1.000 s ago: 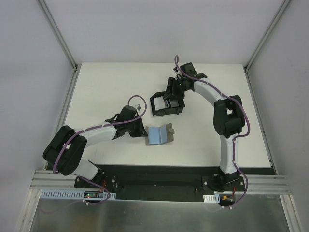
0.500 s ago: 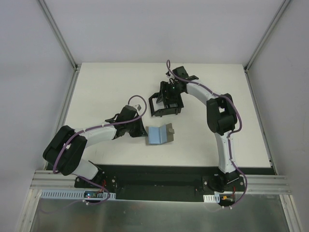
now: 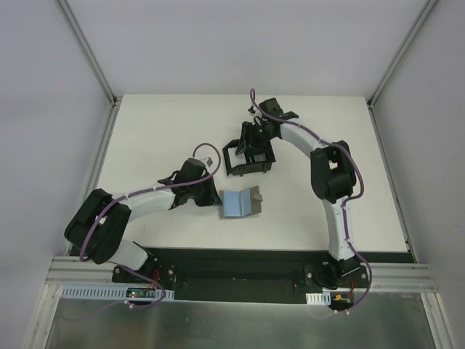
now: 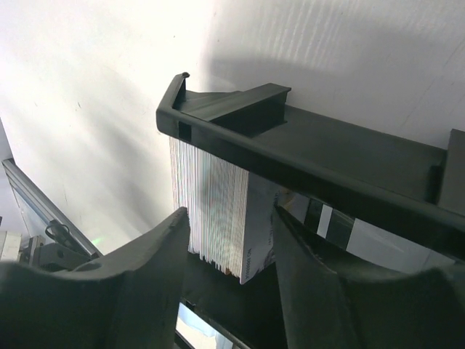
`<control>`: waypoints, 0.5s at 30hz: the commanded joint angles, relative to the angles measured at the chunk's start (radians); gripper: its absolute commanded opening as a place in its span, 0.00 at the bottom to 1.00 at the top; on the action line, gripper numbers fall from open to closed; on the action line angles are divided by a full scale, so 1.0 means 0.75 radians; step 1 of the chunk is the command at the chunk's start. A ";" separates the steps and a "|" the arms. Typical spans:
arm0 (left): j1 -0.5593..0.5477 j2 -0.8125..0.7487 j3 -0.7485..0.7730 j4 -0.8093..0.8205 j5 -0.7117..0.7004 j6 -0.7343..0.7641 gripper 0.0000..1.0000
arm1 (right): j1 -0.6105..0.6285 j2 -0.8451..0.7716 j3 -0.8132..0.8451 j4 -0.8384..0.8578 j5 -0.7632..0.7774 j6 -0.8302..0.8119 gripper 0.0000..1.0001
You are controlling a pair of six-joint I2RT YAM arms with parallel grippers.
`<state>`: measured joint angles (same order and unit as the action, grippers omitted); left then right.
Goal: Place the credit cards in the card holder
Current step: Pick up the credit card from the storage box.
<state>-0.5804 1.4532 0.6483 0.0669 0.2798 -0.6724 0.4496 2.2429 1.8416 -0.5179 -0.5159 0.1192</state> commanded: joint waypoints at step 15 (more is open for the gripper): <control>0.015 -0.015 0.023 0.001 0.022 0.027 0.00 | 0.024 -0.047 0.093 -0.064 -0.032 0.003 0.20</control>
<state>-0.5804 1.4532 0.6483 0.0669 0.2802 -0.6685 0.4572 2.2429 1.8801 -0.5396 -0.5312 0.1196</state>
